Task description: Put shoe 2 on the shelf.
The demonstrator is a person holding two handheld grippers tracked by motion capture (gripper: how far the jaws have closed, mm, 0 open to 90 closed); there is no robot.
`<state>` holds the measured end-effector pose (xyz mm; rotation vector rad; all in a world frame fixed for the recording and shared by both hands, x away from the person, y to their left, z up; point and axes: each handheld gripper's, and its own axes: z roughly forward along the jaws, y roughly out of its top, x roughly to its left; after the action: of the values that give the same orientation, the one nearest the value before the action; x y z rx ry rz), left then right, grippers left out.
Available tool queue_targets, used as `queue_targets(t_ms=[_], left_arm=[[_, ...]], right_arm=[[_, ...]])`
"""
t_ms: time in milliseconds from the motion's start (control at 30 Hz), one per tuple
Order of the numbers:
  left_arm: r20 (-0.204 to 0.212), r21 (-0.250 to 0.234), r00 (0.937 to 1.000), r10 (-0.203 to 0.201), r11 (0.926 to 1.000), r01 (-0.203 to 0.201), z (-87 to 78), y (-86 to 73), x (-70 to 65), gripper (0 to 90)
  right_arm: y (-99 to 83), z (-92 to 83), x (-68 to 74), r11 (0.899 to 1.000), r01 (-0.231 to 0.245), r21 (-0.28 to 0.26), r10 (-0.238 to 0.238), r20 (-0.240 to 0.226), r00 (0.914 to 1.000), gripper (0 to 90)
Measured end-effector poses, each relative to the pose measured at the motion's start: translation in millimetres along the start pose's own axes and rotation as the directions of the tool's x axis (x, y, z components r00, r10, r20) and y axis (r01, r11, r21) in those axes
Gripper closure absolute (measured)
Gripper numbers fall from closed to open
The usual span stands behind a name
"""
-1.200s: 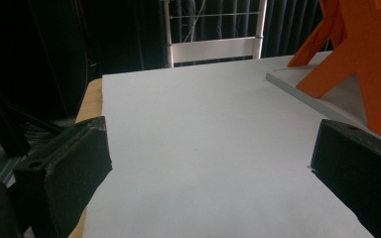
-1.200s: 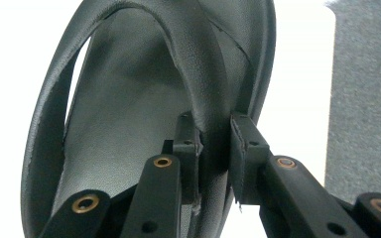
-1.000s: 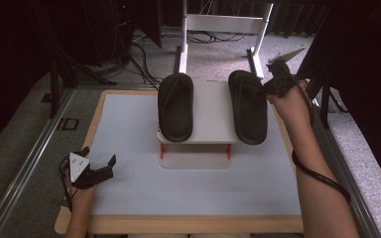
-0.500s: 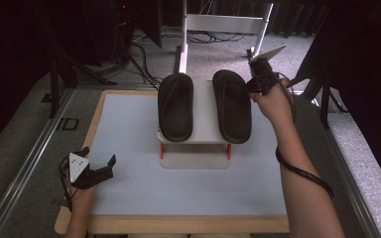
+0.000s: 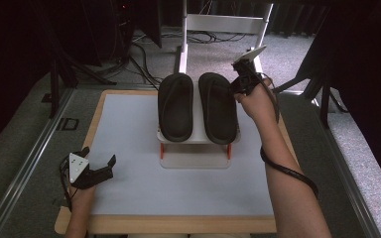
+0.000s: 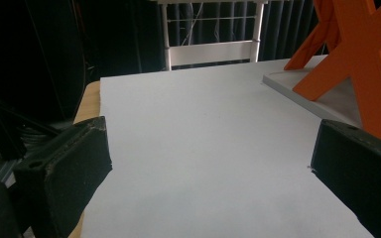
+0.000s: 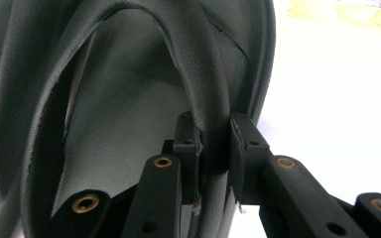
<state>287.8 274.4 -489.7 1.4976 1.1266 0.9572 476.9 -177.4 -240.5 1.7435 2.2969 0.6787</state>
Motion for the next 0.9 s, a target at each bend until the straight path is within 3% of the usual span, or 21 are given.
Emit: queue_targets(t_ms=[233,400,900], left_arm=[[0.004,-0.005,1.0,-0.004,1.0,0.004,-0.4,-0.2,0.3,1.8],[0.007,-0.007,1.0,-0.003,1.0,0.003,-0.5,-0.3,0.3,1.8],[0.007,-0.001,1.0,0.001,1.0,-0.001,-0.1,-0.1,0.1,1.8]], right_arm=[[4.7,10.2,14.5,1.0,0.014,0.022,-0.014,0.023,0.9996,76.1],[4.5,15.5,16.1,1.0,0.009,0.03,-0.01,0.033,0.9994,75.8],[-1.1,12.6,19.3,0.999,0.035,0.025,-0.034,-0.048,0.9983,68.1]])
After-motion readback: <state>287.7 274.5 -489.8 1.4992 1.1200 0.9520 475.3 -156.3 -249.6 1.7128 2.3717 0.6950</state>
